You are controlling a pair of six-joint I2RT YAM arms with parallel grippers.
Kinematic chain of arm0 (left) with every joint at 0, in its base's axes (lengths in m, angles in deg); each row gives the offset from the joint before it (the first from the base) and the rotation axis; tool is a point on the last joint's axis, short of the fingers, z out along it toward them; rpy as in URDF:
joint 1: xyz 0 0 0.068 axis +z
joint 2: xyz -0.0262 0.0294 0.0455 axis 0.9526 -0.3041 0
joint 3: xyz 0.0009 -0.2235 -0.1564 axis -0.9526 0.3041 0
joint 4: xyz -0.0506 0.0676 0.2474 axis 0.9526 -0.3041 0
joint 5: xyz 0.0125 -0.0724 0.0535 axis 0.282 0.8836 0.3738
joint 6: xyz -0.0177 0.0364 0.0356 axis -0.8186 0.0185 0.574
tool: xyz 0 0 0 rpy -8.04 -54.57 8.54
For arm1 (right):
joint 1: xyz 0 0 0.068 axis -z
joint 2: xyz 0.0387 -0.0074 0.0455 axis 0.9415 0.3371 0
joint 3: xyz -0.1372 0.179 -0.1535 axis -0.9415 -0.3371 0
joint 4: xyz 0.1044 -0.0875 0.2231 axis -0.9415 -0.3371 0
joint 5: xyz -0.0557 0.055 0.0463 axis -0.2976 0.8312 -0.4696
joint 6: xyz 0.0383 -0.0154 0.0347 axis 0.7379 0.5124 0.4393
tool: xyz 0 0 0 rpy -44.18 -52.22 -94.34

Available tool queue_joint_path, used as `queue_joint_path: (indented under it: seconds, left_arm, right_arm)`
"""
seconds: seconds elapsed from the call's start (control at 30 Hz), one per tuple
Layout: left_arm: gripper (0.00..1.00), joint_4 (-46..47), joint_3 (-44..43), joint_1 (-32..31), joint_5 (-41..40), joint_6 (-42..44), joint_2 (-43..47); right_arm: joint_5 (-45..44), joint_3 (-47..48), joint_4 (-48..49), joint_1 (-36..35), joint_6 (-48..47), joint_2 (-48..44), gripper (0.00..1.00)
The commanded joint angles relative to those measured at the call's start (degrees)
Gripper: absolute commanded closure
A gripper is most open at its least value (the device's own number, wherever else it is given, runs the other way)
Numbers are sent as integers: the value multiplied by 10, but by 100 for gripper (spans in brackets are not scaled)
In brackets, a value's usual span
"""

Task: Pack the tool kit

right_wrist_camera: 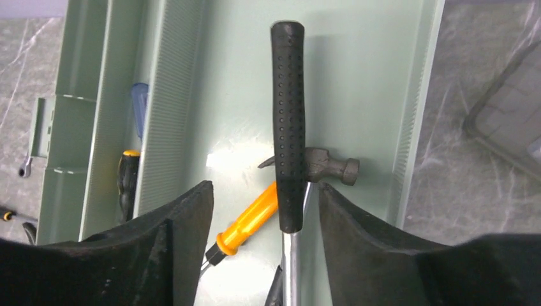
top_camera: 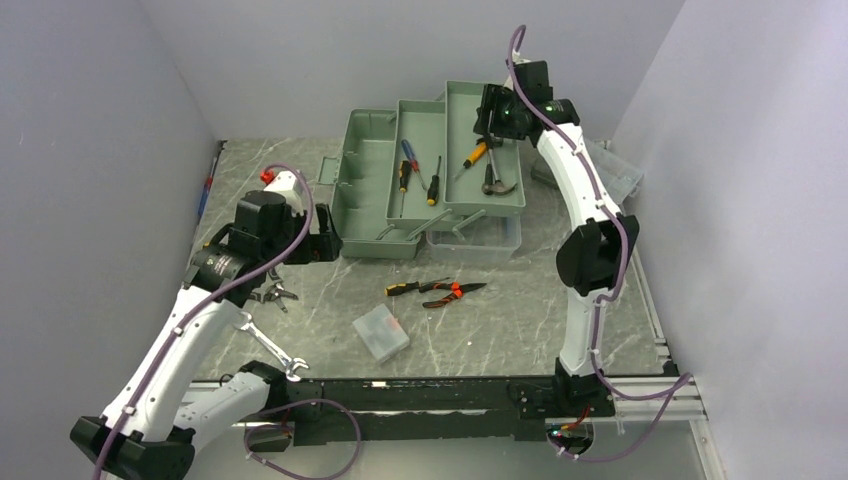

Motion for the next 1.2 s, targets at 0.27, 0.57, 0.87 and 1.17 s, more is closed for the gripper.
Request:
queue_joint_path:
  seconds: [0.27, 0.57, 0.87, 1.17]
  left_arm:
    - [1, 14, 21, 77, 70, -33, 4]
    - [1, -54, -9, 168, 26, -46, -19]
    - [8, -60, 49, 282, -40, -100, 3]
    - [19, -35, 98, 381, -48, -167, -34]
  right_arm:
    - [103, -67, 14, -36, -74, -174, 29]
    - [114, -335, 111, -181, -89, -333, 28]
    - [54, -469, 182, -324, -58, -350, 29]
    - [35, -571, 264, -402, -37, -387, 31]
